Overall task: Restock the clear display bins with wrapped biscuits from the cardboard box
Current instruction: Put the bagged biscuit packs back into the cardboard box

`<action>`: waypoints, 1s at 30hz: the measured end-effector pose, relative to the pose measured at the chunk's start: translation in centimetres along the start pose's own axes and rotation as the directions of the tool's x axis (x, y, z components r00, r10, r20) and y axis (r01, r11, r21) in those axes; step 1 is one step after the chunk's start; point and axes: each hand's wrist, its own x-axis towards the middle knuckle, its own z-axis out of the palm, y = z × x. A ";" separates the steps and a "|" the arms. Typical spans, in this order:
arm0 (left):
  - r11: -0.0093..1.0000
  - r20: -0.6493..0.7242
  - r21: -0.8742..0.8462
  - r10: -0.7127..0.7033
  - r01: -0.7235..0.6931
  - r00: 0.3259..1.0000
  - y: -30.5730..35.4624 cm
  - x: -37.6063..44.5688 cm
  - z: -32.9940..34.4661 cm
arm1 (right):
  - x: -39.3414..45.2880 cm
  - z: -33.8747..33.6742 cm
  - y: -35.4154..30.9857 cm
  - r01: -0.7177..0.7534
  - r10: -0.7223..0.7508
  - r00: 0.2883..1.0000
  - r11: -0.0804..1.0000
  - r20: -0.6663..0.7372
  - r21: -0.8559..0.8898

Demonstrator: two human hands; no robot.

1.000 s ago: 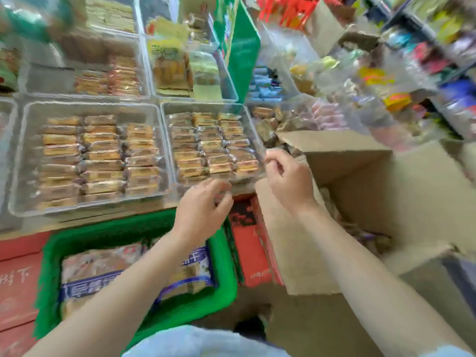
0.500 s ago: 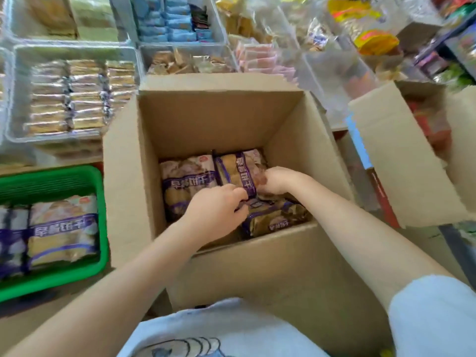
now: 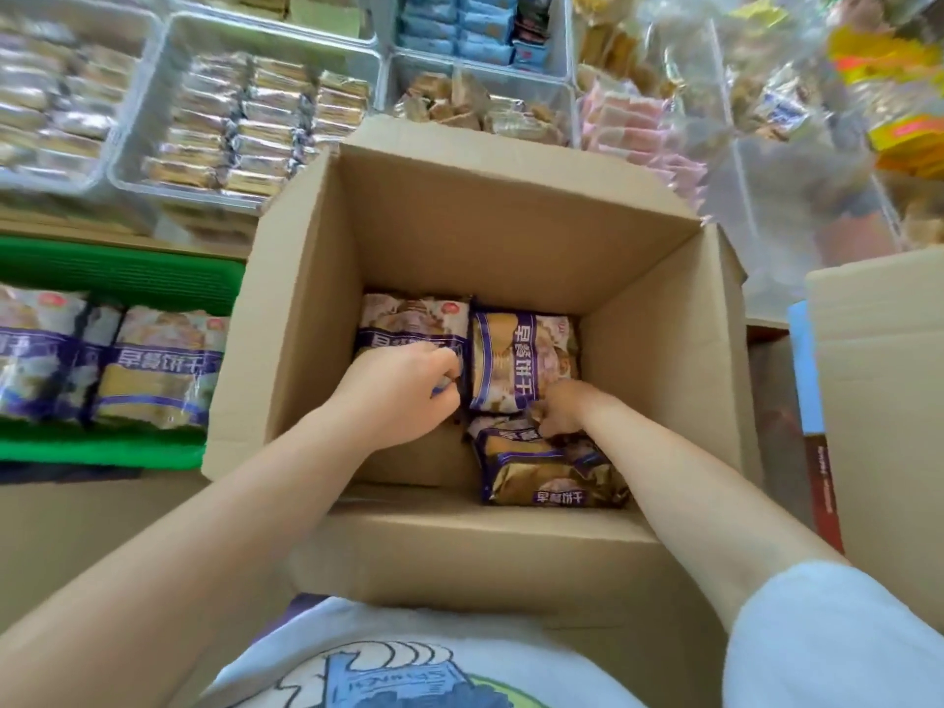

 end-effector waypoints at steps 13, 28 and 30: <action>0.959 -0.378 -0.262 0.003 -0.111 0.926 0.6 -0.2 -3.5 | -10.5 -7.7 -8.6 0.295 -0.538 0.811 0.035 -0.231 0.955; 0.295 0.146 -0.917 -0.375 0.267 0.915 -22.1 -5.9 -20.1 | -11.2 -14.6 -37.4 0.749 -0.161 0.658 0.237 -0.735 0.618; 0.431 0.104 -0.849 -0.430 0.305 0.897 -28.9 -6.5 -22.3 | -8.9 -15.8 -44.1 0.702 -0.088 0.705 0.228 -0.704 0.674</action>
